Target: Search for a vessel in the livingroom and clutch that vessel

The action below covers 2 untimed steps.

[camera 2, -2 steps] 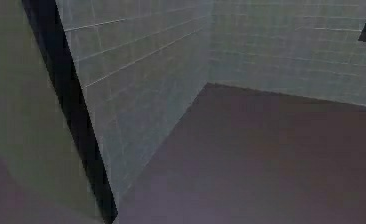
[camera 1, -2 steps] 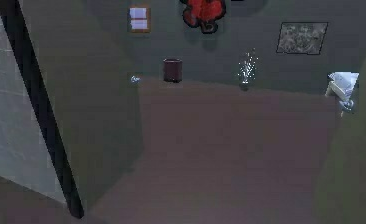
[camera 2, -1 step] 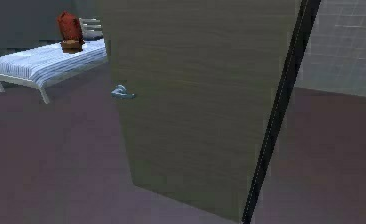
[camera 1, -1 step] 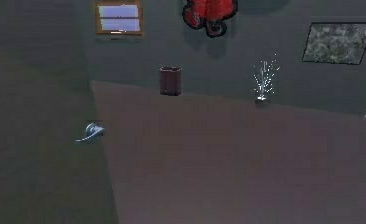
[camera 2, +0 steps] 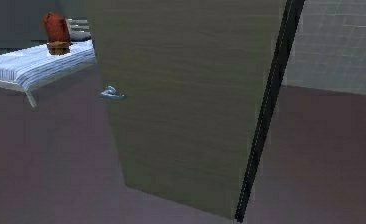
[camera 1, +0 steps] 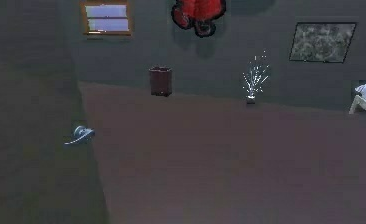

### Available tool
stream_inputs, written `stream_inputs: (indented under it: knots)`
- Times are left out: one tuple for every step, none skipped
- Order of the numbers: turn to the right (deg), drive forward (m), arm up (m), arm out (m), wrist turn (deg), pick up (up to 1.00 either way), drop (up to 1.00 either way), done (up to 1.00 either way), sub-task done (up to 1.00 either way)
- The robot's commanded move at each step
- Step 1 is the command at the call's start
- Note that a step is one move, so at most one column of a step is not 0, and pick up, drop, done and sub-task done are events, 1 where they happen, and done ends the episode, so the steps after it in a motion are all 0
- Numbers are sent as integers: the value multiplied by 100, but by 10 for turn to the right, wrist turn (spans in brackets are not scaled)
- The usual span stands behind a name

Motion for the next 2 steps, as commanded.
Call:
stream_inputs:
  knots:
    - [-240,0,0,0,0,0,0,0,0]
    - [0,40,0,0,0,0,0,0,0]
